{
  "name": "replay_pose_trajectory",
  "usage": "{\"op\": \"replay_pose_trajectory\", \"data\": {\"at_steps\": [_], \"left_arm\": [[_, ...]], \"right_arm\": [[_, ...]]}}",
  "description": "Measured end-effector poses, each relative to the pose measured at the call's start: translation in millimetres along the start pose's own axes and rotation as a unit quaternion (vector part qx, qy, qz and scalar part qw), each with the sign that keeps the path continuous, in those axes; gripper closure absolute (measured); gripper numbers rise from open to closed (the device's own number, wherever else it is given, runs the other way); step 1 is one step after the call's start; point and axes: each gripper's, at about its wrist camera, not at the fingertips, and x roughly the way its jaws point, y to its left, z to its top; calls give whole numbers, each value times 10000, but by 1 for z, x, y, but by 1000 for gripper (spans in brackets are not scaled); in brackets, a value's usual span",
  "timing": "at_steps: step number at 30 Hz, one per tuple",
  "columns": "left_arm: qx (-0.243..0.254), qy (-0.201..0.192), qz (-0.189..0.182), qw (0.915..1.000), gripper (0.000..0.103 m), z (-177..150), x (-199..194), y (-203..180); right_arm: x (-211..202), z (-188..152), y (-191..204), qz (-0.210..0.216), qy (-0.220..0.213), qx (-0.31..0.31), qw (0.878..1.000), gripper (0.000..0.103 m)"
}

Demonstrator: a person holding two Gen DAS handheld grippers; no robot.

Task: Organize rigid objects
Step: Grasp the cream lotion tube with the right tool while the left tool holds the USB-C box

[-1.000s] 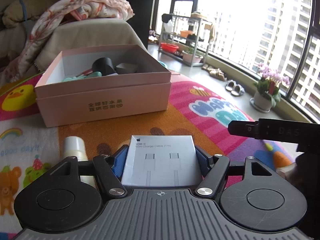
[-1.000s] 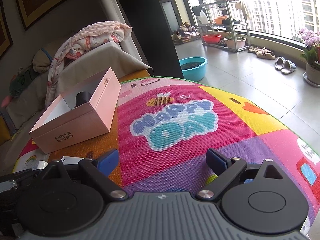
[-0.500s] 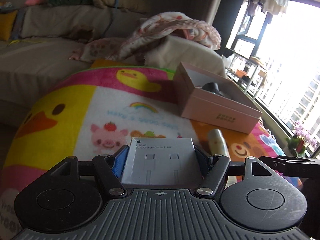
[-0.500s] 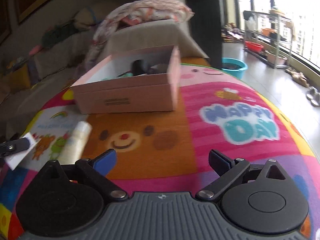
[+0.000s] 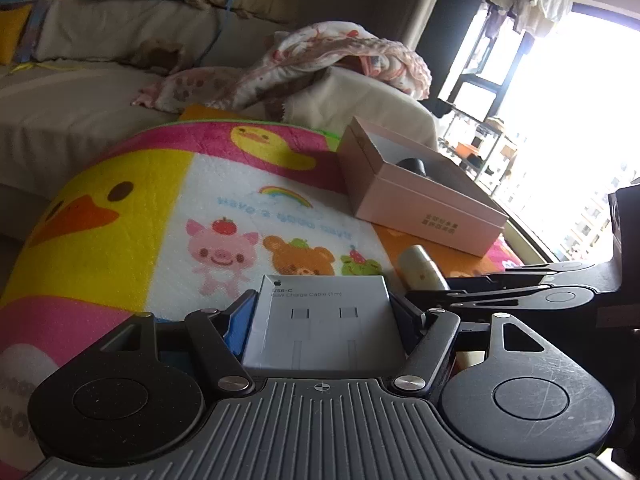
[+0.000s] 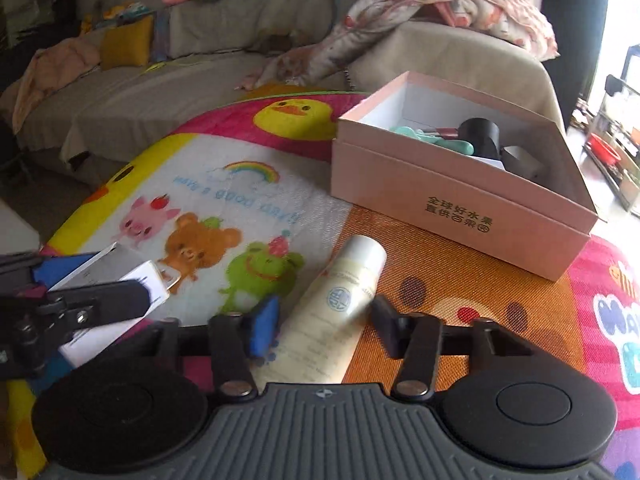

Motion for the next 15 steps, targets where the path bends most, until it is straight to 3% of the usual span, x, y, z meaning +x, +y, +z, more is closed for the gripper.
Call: {"op": "replay_pose_trajectory", "data": {"at_steps": [7,15], "left_arm": [[130,165,-354,9992,29,-7,0,-12],[703,419,-820,9933,29,-13,1,-48]], "right_arm": [[-44,-26,-12,-35,42,-526,9986,67],[-96,-52,-56,-407,-122,-223,9988,67]]}}
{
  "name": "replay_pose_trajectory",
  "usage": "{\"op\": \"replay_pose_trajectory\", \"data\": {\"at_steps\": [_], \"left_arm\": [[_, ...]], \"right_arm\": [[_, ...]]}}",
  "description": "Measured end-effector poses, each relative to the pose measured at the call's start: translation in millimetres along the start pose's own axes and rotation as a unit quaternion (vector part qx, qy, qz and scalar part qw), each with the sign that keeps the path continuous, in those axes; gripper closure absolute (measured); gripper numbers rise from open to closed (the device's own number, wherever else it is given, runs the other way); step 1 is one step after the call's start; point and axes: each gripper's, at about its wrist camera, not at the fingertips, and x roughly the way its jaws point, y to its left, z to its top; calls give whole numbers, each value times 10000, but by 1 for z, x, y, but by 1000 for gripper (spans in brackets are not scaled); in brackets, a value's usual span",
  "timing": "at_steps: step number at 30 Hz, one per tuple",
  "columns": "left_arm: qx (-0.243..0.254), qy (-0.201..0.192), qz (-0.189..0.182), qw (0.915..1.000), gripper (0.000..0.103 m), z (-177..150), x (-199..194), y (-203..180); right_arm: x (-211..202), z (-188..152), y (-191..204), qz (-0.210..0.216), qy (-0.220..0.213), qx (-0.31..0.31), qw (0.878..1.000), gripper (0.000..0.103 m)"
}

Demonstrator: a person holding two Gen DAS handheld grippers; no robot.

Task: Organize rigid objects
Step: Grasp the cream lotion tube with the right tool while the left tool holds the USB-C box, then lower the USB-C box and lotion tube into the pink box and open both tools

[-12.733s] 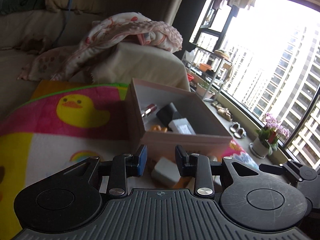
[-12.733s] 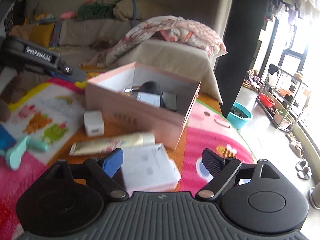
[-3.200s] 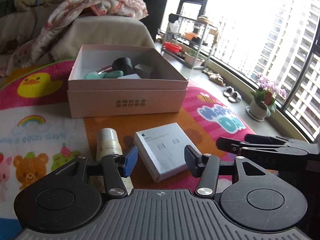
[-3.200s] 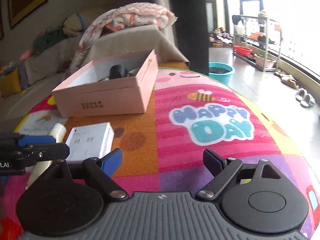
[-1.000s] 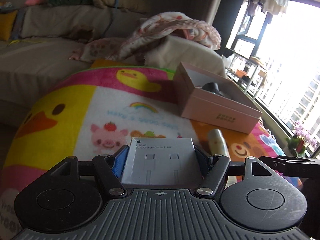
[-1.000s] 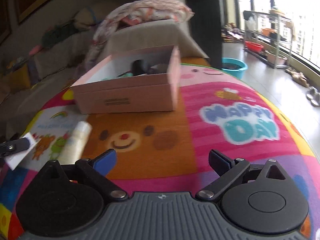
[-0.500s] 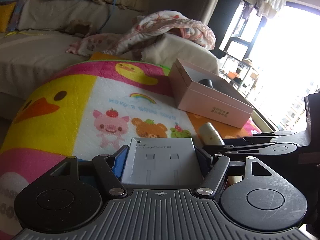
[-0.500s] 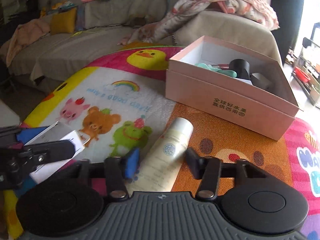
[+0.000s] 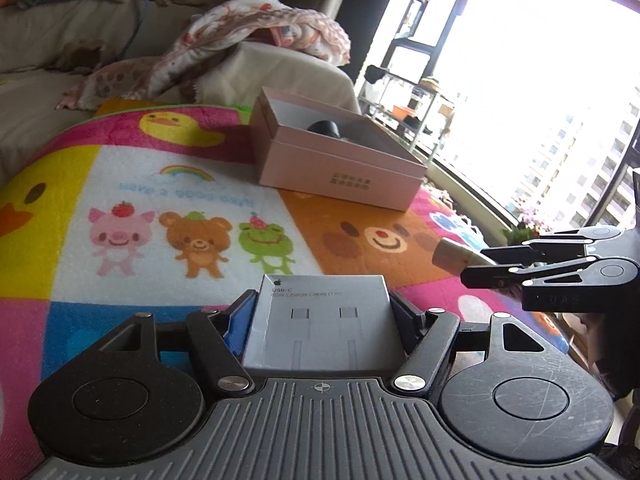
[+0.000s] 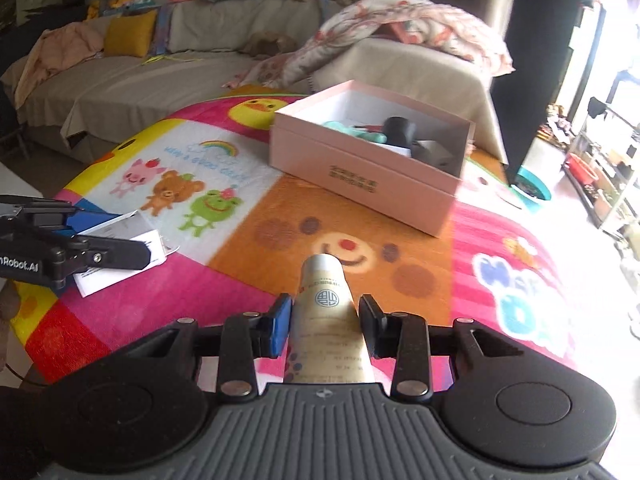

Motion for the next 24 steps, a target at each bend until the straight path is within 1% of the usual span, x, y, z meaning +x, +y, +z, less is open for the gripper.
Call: {"op": "replay_pose_trajectory", "data": {"at_steps": [2,6,10,13,16,18,21,23,24], "left_arm": [[85,54,-56,9999,29,0,3,-7],[218,202,-89,9995,29,0,11,-19],[327,345,-79,9988,29,-2,17,-26],[362,411,-61,9985,29,-3,20,-29],[388,462,-63,9982,29,-3,23,-31],[423,505,-61,9978,29,-4,25,-34],[504,578,-53,9970,29,-5,27,-37],[575,612,-41,9965,29,-6,27,-39],[608,630,-37,9962,29,-7,26,-41]], "right_arm": [[-5,-7,-9,-58,8,100,9999,67],[-1,-27,-19,-112,177,271,9994,67],[7,-39,-26,-48,295,507,9983,67],[10,-41,-28,-13,271,598,9978,67],[15,-39,-34,71,227,793,9966,62],[17,-38,-37,89,169,871,9960,62],[20,-36,-33,44,142,712,9974,62],[17,-37,-26,22,122,385,9992,68],[14,-38,-23,15,117,263,9996,68]]}}
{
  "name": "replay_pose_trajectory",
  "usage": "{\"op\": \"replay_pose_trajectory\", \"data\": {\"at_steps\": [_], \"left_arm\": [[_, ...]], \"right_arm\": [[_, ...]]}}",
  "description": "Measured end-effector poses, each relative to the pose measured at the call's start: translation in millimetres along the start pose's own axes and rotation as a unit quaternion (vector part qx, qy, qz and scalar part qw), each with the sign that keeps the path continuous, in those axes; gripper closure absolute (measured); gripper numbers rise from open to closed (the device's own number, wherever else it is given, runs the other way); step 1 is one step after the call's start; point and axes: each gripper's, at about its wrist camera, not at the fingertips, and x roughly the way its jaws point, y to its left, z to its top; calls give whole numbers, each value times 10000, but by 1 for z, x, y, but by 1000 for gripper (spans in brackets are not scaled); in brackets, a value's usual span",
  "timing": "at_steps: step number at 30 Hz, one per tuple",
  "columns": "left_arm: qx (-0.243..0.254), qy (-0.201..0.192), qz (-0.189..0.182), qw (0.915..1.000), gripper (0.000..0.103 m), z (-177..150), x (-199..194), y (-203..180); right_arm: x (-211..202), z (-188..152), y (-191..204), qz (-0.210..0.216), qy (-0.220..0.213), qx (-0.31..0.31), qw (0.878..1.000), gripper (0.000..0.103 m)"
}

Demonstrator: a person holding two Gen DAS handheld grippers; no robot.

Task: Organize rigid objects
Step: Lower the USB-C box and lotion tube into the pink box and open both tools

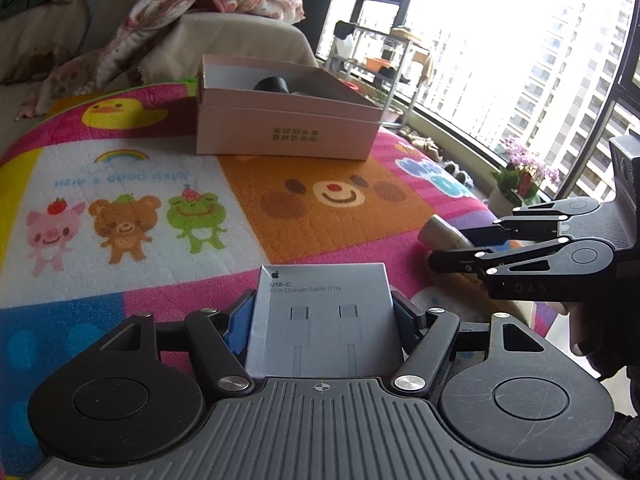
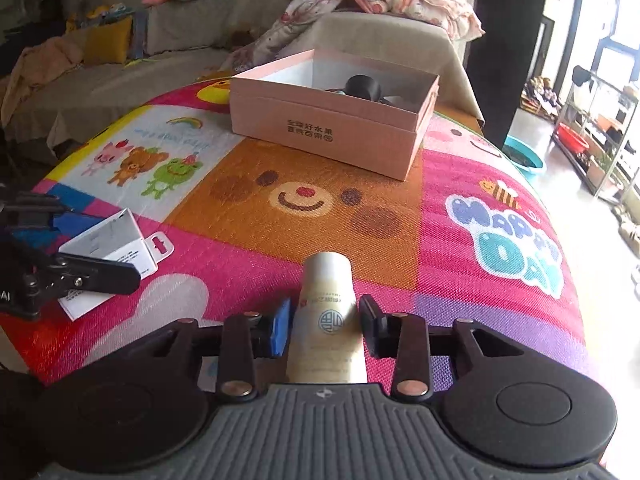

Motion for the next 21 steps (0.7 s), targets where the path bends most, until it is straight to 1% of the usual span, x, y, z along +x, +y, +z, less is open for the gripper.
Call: {"op": "replay_pose_trajectory", "data": {"at_steps": [3,7,9,11,13,14,17,19,21], "left_arm": [[92,50,16,9999,29,0,0,-3],[163,64,21,9998,29,2,-3,-3],[127,31,-56,9999,29,12,-6,0],[99,-88,-198,9997,29,37,-13,6],[183,-428,-283,9985,29,73,-23,12],[257,-616,-243,9975,29,92,-26,15],[500,-1137,182,9921,29,147,-18,23],[409,-1331,367,9896,29,184,3,33],[91,-1342,290,9905,29,212,30,47]], "right_arm": [[-7,-4,2,53,22,-118,9999,68],[-19,-4,-4,132,12,15,9999,69],[-26,2,-8,152,-49,77,9998,69],[-38,16,-13,129,-219,106,9996,69],[-53,46,-22,65,-553,134,9984,69],[-60,63,-26,38,-724,166,9972,69],[-69,125,-45,7,-1261,360,9914,69],[-58,165,-58,30,-1410,603,9882,69],[-35,200,-68,10,-1441,815,9862,69]]}}
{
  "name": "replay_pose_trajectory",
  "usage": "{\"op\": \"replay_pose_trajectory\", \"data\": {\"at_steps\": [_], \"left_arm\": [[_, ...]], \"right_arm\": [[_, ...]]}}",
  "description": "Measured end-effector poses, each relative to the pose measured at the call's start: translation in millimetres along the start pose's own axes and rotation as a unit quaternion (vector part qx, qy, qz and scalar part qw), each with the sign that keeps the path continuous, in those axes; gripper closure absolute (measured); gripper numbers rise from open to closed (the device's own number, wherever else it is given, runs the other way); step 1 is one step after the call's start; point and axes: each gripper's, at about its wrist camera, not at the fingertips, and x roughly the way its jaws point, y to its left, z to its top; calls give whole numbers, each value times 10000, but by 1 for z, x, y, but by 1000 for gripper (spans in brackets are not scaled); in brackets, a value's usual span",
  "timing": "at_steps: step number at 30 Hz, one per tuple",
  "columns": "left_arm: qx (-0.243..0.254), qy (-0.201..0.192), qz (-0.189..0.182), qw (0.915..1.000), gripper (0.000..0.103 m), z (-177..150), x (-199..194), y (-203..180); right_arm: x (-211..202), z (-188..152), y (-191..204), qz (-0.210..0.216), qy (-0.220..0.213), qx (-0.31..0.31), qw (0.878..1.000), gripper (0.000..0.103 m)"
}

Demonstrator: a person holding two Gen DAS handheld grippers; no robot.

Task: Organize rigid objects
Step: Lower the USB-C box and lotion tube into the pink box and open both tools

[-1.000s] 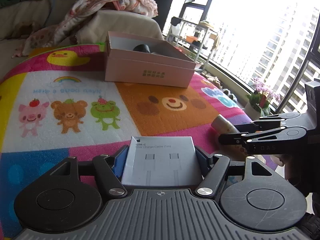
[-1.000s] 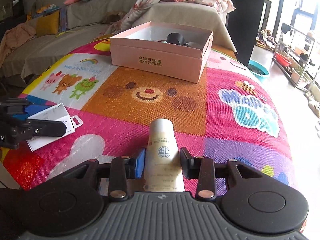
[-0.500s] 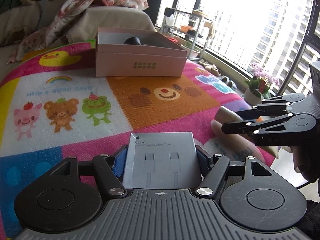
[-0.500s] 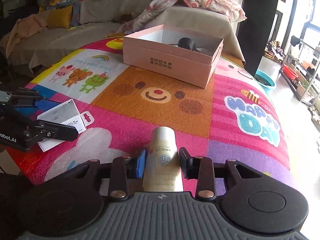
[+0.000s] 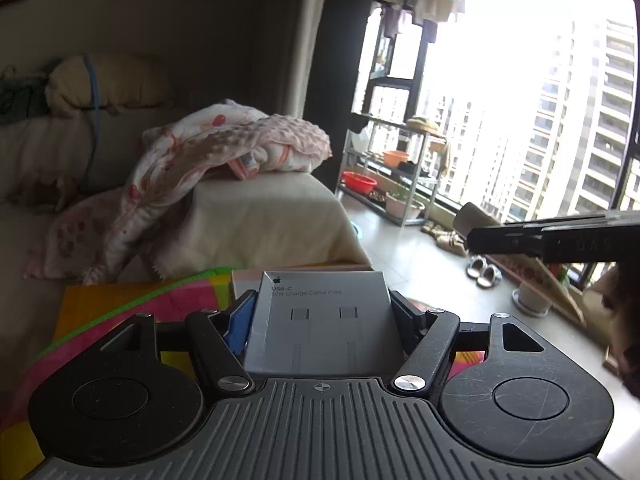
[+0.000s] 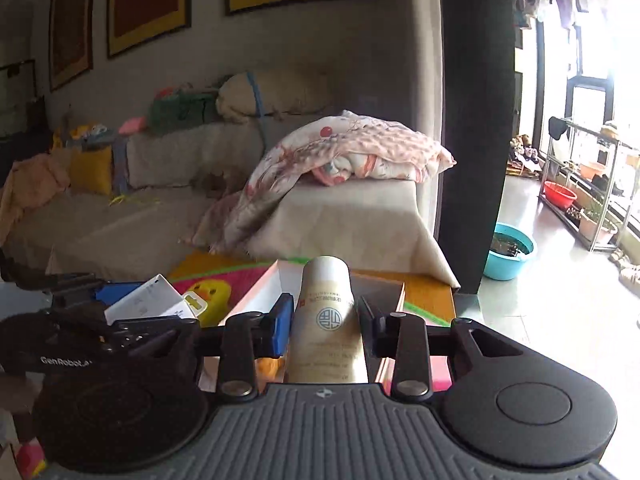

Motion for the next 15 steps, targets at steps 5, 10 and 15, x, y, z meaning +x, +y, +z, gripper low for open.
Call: {"op": "replay_pose_trajectory", "data": {"at_steps": [5,10,15], "left_arm": [[-422,288,30,9987,29,14,78,17],[-355,571,266,9974,29,3,124,23],[-48,872,628,9942,29,-14,148,23]], "right_arm": [[92,20,-12,-454,344,287,9980,68],[153,0,-19,-672,735,354,9944,68],[182,-20,-26,-722,993,442,9914,68]]}}
